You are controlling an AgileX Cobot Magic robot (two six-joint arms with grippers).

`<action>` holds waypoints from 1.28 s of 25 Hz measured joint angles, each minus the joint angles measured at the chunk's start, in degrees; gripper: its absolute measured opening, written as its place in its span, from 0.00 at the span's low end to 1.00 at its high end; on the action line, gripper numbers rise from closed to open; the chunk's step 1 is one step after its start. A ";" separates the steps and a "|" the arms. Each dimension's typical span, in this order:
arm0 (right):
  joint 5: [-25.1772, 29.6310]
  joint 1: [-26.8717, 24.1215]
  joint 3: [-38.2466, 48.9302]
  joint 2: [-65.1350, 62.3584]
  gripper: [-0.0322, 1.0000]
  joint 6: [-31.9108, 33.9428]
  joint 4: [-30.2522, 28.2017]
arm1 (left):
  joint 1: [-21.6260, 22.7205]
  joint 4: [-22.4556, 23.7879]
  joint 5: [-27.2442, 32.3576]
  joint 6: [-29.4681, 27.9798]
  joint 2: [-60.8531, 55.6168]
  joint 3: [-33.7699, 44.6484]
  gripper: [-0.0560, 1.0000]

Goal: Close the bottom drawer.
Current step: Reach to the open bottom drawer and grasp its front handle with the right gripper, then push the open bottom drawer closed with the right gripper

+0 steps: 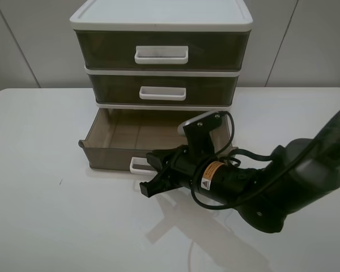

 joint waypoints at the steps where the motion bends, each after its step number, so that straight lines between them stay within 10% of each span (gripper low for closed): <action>1: 0.14 0.00 -0.05 0.00 0.05 0.00 0.16 | 0.00 0.00 0.00 0.00 0.00 0.00 0.73; 32: 1.85 -0.41 -0.22 0.48 0.05 -6.90 11.72 | 0.00 0.00 0.00 0.00 0.00 0.00 0.73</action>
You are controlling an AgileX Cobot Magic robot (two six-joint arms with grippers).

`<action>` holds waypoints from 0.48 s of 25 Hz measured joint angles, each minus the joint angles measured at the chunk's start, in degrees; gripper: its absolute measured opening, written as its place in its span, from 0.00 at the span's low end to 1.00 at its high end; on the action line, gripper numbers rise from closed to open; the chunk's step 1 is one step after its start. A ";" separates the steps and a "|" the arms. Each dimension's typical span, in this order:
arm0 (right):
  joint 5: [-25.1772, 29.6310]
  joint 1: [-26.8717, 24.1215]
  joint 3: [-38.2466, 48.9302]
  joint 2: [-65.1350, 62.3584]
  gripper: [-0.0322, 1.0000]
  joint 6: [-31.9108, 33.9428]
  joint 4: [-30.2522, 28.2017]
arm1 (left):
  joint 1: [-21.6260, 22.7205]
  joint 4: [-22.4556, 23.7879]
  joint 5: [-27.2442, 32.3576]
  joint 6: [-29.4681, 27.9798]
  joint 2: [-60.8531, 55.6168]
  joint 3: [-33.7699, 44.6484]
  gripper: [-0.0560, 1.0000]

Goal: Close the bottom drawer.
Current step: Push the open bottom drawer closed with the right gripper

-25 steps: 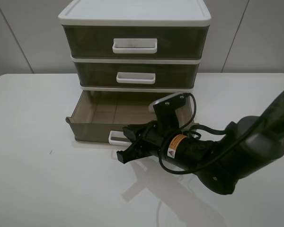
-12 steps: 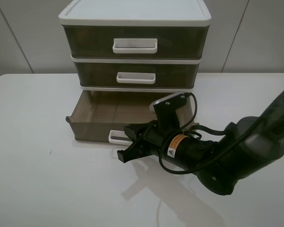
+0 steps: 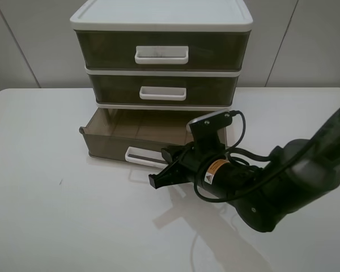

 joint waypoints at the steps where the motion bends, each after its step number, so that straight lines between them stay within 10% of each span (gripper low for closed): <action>1: 0.04 -0.34 0.00 0.00 0.05 0.00 0.07 | 0.00 0.00 0.00 0.00 0.00 0.00 0.73; 12: 0.54 -2.31 0.05 -0.06 0.05 -0.40 -0.43 | 0.00 0.00 0.00 0.00 0.00 0.00 0.73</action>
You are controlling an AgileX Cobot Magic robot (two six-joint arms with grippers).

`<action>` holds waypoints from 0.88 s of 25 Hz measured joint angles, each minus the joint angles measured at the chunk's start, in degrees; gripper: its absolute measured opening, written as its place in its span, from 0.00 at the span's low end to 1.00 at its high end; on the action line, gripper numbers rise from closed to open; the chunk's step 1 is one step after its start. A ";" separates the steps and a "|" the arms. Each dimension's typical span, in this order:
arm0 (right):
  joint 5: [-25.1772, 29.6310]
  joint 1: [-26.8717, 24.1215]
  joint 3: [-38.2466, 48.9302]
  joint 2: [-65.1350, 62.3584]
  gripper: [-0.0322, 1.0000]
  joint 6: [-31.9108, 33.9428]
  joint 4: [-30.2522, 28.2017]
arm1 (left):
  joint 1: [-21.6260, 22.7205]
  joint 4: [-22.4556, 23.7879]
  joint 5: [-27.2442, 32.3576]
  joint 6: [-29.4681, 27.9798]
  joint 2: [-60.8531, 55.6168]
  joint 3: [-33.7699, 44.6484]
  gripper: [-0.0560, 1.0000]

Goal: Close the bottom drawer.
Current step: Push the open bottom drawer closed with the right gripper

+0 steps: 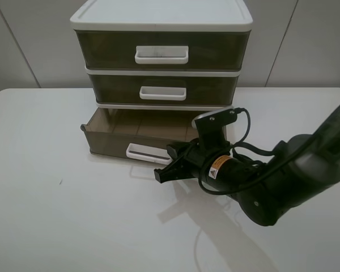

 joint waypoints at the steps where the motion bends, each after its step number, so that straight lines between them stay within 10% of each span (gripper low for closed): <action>1: -0.02 0.00 0.00 0.00 0.05 0.00 0.06 | 0.00 0.00 0.00 0.00 0.00 0.00 0.73; 22: 1.44 -4.51 0.10 -1.37 0.05 -1.68 6.07 | 0.00 0.00 0.00 0.00 0.00 0.00 0.73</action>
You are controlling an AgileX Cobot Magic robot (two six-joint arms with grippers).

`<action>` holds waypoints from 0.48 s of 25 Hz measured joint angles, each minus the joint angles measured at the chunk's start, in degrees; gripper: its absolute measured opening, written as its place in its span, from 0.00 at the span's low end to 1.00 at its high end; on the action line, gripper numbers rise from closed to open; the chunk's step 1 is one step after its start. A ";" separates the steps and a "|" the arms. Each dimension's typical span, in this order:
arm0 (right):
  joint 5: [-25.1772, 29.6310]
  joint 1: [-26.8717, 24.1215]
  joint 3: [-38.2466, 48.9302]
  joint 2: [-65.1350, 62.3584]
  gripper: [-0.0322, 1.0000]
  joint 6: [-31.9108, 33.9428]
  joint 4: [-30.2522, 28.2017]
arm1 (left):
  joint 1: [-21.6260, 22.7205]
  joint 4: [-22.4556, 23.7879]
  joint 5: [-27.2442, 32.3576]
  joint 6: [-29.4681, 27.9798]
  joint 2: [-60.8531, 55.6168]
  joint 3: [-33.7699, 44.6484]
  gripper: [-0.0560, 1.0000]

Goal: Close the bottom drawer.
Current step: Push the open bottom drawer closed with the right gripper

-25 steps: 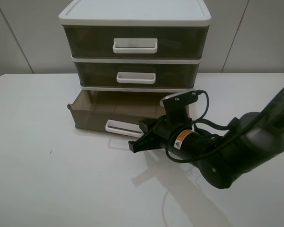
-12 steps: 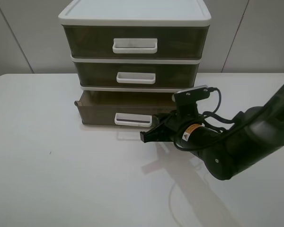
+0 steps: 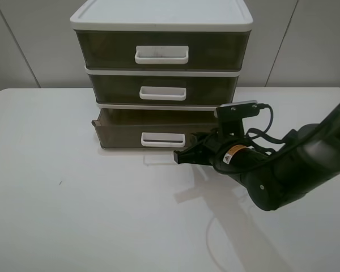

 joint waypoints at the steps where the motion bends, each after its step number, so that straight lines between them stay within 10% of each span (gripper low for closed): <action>1: 0.07 0.74 0.00 -1.07 0.05 0.00 -0.29 | 0.00 0.00 0.00 0.00 0.00 0.00 0.73; 12: 7.91 5.32 -2.67 -6.19 0.05 0.00 -5.19 | 0.00 0.00 0.00 0.00 0.00 0.00 0.73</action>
